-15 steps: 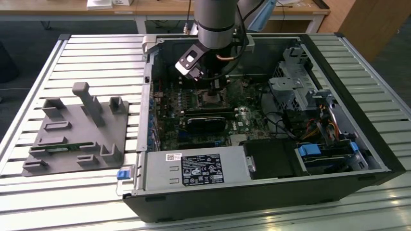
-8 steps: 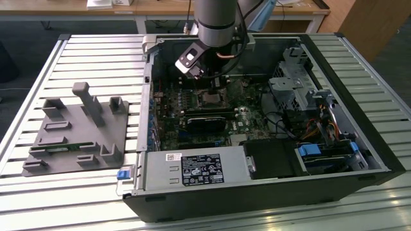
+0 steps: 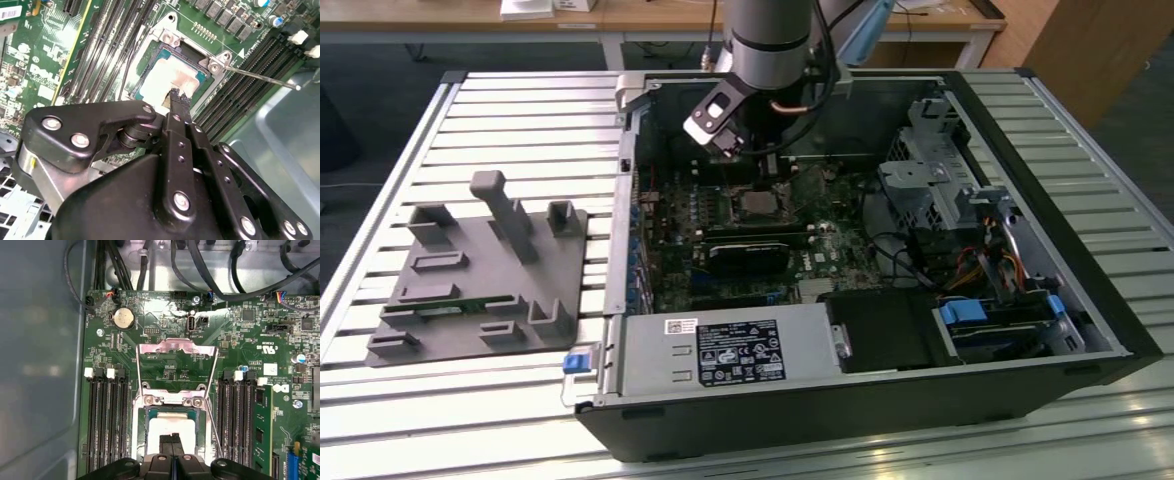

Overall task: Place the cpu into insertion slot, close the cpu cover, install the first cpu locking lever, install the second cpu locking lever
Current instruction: 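Close the cpu cover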

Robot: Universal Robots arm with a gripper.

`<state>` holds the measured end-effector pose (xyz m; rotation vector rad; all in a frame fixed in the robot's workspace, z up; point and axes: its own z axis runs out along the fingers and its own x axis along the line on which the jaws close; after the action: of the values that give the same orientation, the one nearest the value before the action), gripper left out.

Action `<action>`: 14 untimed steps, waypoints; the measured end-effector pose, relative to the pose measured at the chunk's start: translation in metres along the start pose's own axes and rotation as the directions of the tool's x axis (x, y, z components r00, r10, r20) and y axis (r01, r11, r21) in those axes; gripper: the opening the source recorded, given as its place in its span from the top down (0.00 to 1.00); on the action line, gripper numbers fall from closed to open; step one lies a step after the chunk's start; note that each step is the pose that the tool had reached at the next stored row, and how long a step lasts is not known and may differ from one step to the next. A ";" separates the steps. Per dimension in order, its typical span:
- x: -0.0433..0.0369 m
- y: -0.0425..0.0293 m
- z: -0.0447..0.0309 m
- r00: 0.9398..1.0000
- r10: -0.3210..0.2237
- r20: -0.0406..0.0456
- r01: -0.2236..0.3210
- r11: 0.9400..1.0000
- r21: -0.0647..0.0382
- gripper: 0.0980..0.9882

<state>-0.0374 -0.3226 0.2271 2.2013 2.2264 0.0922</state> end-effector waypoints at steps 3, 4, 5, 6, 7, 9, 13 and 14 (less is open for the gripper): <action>0.0003 0.0004 -0.0079 1.000 0.000 0.000 0.000 1.000 0.000 0.99; 0.0004 0.0005 -0.0114 1.000 0.000 0.000 0.000 1.000 0.000 0.99; 0.0005 0.0007 -0.0151 1.000 0.000 0.000 0.000 1.000 0.000 0.99; 0.0007 0.0009 -0.0189 1.000 0.000 0.000 0.000 1.000 0.000 0.99; 0.0008 0.0012 -0.0237 1.000 0.000 0.000 0.000 1.000 0.000 0.99; 0.0011 0.0016 -0.0325 1.000 0.000 0.000 0.000 1.000 0.000 0.99; 0.0011 0.0018 -0.0389 1.000 0.000 -0.002 0.000 1.000 0.000 0.99; 0.0005 0.0017 -0.0390 1.000 0.000 -0.002 0.000 1.000 0.000 0.99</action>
<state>-0.0375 -0.3234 0.2661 2.2020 2.2272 0.0940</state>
